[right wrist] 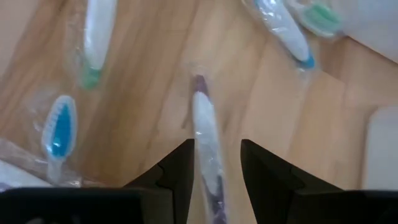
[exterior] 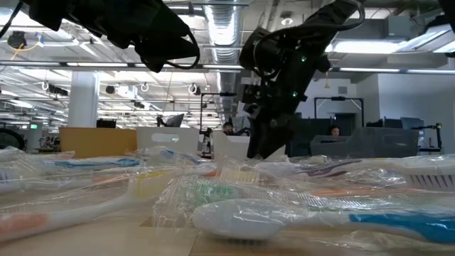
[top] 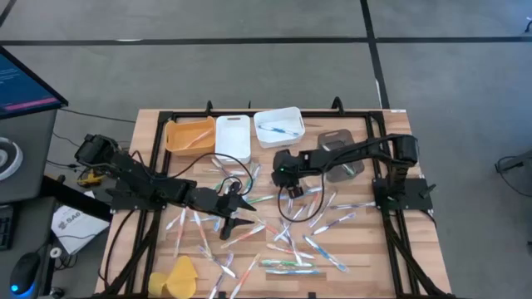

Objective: Pick & Place Toothbrushes
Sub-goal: Put the purple toothbrush into the left white bin

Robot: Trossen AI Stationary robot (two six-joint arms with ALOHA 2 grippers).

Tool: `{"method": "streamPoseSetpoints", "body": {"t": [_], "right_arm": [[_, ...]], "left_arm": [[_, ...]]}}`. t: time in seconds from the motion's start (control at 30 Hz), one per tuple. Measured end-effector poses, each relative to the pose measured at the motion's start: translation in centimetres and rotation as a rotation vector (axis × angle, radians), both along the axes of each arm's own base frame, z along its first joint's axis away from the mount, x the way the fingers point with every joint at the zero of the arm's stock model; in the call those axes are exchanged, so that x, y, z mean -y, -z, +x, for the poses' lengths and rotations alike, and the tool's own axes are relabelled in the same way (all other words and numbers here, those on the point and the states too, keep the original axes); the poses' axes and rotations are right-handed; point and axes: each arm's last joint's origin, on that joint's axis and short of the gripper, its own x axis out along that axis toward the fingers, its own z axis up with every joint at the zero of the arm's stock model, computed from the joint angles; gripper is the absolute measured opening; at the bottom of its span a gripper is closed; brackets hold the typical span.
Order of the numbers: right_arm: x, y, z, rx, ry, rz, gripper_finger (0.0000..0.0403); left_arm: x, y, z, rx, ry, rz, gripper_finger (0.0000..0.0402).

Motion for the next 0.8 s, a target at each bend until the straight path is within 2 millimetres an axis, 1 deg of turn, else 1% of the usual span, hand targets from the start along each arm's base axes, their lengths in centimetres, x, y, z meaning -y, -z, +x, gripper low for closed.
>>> {"method": "streamPoseSetpoints", "body": {"t": [0.1, 0.37, 0.47, 0.63, 0.8], "right_arm": [[-0.2, 0.6, 0.0, -0.016, -0.006, 0.022, 0.0124], [-0.1, 0.6, 0.0, -0.013, 0.012, 0.036, 0.0124], [0.1, 0.5, 0.0, -0.005, 0.023, 0.066, 0.0117], [0.7, 0.5, 0.0, 0.007, 0.075, 0.088, 0.008], [1.2, 0.4, 0.1, 0.021, 0.087, 0.086, 0.0019]], "left_arm": [[0.0, 0.0, 0.0, 0.0, 0.0, 0.0, 0.0186], [0.0, 0.0, 0.0, 0.0, 0.0, 0.0, 0.0186], [0.0, 0.0, 0.0, 0.0, 0.0, 0.0, 0.0186], [0.0, 0.0, 0.0, 0.0, 0.0, 0.001, 0.0186], [0.0, 0.0, 0.0, 0.0, 0.001, 0.002, 0.0186]]}}
